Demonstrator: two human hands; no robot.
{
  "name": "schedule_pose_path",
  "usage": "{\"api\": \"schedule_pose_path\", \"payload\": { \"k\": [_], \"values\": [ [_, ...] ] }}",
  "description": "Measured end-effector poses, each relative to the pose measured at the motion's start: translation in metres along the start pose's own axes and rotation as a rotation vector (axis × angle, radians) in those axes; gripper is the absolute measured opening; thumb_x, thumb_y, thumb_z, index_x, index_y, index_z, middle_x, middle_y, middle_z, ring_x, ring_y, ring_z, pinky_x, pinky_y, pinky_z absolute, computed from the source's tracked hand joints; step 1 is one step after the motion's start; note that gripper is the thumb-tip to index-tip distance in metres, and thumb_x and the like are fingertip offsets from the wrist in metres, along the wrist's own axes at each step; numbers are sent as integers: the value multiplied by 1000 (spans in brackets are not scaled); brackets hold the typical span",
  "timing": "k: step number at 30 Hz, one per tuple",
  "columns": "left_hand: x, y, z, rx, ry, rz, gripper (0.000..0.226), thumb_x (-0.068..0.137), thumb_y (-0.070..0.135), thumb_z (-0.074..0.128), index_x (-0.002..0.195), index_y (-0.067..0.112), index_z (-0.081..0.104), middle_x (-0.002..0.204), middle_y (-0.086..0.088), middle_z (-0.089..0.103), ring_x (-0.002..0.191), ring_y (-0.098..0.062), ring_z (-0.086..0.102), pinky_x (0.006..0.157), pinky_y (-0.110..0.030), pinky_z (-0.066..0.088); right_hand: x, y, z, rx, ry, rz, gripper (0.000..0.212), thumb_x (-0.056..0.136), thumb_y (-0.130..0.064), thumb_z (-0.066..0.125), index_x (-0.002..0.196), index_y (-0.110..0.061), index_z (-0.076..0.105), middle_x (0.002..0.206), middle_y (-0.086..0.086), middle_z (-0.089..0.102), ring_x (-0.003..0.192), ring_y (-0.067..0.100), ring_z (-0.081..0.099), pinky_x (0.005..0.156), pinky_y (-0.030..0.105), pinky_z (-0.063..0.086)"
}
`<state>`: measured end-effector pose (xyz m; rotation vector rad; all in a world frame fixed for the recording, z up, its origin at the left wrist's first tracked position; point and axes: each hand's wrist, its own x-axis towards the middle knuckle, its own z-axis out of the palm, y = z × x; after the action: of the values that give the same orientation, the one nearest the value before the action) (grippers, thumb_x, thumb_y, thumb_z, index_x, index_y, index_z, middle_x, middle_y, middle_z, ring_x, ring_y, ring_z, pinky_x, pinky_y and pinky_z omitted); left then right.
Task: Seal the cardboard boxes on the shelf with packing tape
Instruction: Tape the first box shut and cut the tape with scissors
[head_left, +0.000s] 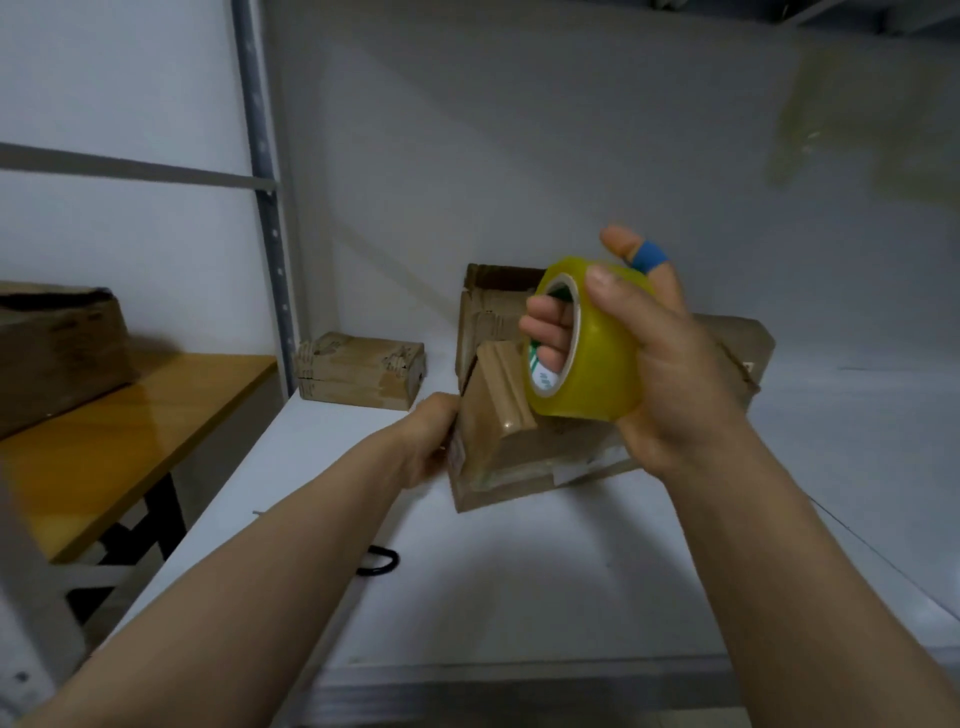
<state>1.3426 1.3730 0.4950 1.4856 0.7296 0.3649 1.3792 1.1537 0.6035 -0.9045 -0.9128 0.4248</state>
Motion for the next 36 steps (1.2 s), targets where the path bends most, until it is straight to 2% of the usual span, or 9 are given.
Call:
{"api": "schedule_pose_path", "payload": {
  "k": [3, 5, 8, 11, 14, 22, 27, 33, 36],
  "values": [
    [5, -3, -5, 43, 122, 216, 43, 84, 25, 57, 125, 13, 55, 108, -15, 70, 91, -21, 70, 69, -29, 58, 9, 5, 5, 29, 4, 29, 58, 83, -26, 72, 135, -25, 44, 129, 32, 60, 99, 36, 71, 74, 35, 60],
    [-8, 6, -2, -75, 65, 390, 29, 101, 20, 51, 126, 33, 53, 119, -12, 66, 89, -14, 72, 69, -28, 57, 13, 7, 2, 46, 21, 30, 54, 87, -26, 74, 133, -26, 45, 127, 31, 62, 97, 36, 71, 74, 37, 60],
    [-33, 26, 0, -62, -99, 617, 24, 100, 56, 39, 122, 60, 47, 135, -4, 62, 104, -5, 70, 81, -23, 58, 15, 8, -1, 46, 32, 31, 53, 85, -29, 72, 131, -26, 44, 127, 30, 62, 95, 36, 72, 75, 40, 60],
    [-37, 33, -5, 40, -230, 681, 86, 77, 61, 75, 148, 49, 29, 155, -9, 43, 134, -18, 53, 111, -38, 45, 17, 8, 3, 27, 20, 29, 49, 92, -24, 70, 133, -24, 42, 126, 32, 62, 86, 32, 72, 76, 43, 62],
    [-42, 18, 3, 297, -223, 899, 115, 64, 42, 93, 152, 43, 18, 157, -7, 31, 142, -19, 42, 116, -45, 39, 18, 6, 6, 31, 20, 29, 54, 92, -24, 67, 137, -21, 38, 128, 33, 60, 78, 28, 72, 70, 41, 62],
    [-37, 9, 0, 177, -162, 880, 102, 62, 31, 95, 137, 50, 28, 152, -5, 37, 137, -21, 47, 112, -50, 44, 19, 10, 16, -53, 89, 0, 75, 72, -35, 74, 139, -21, 43, 117, 1, 62, 76, 11, 74, 67, 30, 59],
    [-36, 11, -2, 161, -134, 843, 98, 63, 22, 91, 133, 53, 30, 144, -3, 41, 129, -23, 54, 102, -52, 52, 14, -1, 19, -197, 159, -56, 47, 94, -28, 68, 136, -22, 46, 118, 8, 62, 67, 12, 73, 56, 26, 57],
    [-34, 12, -6, 114, -98, 786, 98, 63, 18, 92, 134, 51, 32, 139, -3, 44, 123, -24, 58, 98, -46, 56, -17, -8, 21, -236, 188, -51, 34, 96, -29, 65, 127, -27, 52, 102, -2, 68, 70, 13, 74, 56, 28, 58],
    [-34, 12, -7, 107, -93, 790, 98, 65, 13, 91, 136, 44, 31, 133, -3, 47, 117, -19, 60, 89, -32, 57, -39, 1, 15, -226, 180, -14, 26, 95, -26, 65, 118, -32, 55, 96, 2, 71, 62, 19, 71, 53, 31, 57]
  ]
}}
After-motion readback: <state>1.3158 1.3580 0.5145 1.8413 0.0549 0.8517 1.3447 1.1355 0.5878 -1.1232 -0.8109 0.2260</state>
